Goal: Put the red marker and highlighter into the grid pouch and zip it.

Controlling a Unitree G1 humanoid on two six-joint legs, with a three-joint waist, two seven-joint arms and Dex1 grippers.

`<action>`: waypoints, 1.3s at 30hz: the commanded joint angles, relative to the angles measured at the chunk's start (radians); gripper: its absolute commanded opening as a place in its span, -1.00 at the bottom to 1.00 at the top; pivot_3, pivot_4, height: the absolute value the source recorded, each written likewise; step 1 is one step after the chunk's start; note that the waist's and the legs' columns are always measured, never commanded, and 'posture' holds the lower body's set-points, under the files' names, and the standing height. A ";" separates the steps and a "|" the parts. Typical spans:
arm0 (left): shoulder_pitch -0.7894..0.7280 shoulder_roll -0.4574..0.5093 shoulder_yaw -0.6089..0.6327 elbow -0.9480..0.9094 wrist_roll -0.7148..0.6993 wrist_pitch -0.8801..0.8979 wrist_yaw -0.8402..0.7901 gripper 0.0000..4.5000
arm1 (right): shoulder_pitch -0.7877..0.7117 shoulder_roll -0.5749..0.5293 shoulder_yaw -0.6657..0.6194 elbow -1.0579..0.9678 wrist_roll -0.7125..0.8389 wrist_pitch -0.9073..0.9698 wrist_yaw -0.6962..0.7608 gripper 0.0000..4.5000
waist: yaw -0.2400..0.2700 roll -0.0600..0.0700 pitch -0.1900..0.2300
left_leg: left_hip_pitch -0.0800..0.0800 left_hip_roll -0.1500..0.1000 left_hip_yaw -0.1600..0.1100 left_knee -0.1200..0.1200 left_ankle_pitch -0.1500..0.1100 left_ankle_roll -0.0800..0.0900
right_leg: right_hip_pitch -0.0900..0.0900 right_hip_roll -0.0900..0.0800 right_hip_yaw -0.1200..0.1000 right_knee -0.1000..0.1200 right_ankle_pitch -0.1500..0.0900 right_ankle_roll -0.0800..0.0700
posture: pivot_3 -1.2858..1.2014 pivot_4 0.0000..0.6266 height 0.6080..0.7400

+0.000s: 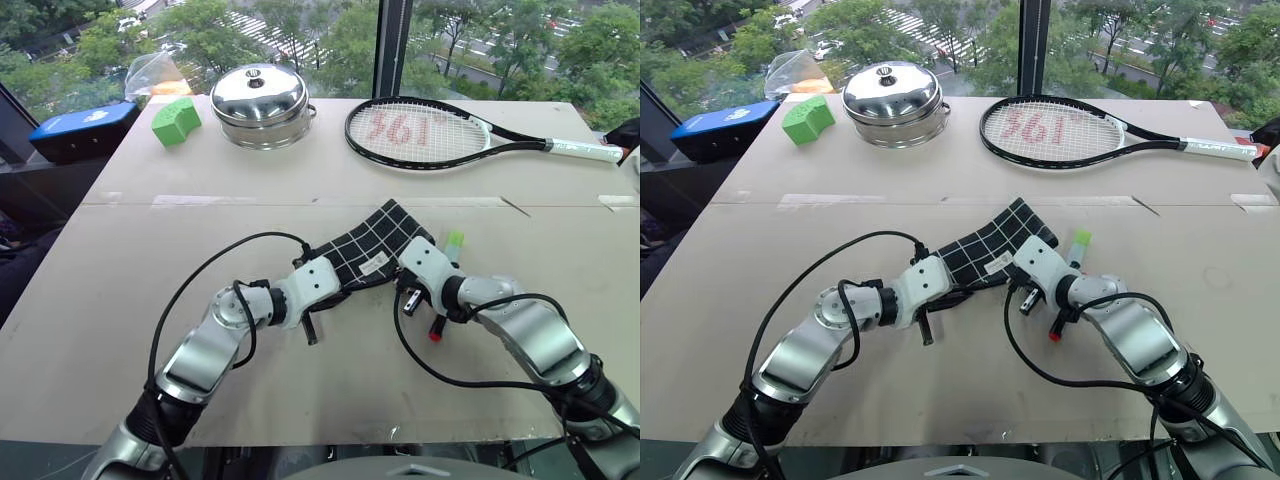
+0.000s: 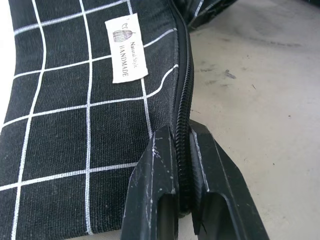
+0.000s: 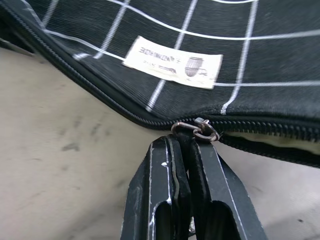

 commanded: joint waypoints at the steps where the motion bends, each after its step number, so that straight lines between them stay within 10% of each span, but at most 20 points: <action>1: -0.001 -0.014 0.008 -0.056 -0.023 0.007 0.012 -1.00 | -0.012 -0.003 0.001 -0.063 0.027 0.012 0.035 -0.96 | 0.000 0.000 0.000 | 0.000 0.000 0.000 0.000 0.000 0.000 | 0.000 0.000 0.000 0.000 0.000 0.000 | 0.03 -0.52 1.00; 29: 0.015 -0.044 0.037 -0.072 -0.073 0.055 0.086 -1.00 | -0.077 -0.068 -0.027 -0.024 0.031 0.075 0.093 -0.96 | 0.008 0.000 0.000 | 0.000 0.000 0.000 0.001 0.000 0.000 | 0.000 -0.001 0.000 0.000 0.000 0.000 | 0.03 -0.52 1.00; 39: 0.041 -0.083 0.077 -0.146 -0.105 0.122 0.149 -1.00 | -0.057 -0.009 -0.087 -0.136 0.261 0.161 0.214 -0.96 | 0.008 -0.001 0.000 | 0.000 0.000 -0.001 0.001 -0.002 0.003 | 0.001 -0.002 -0.001 0.000 0.000 0.000 | 0.03 -0.52 1.00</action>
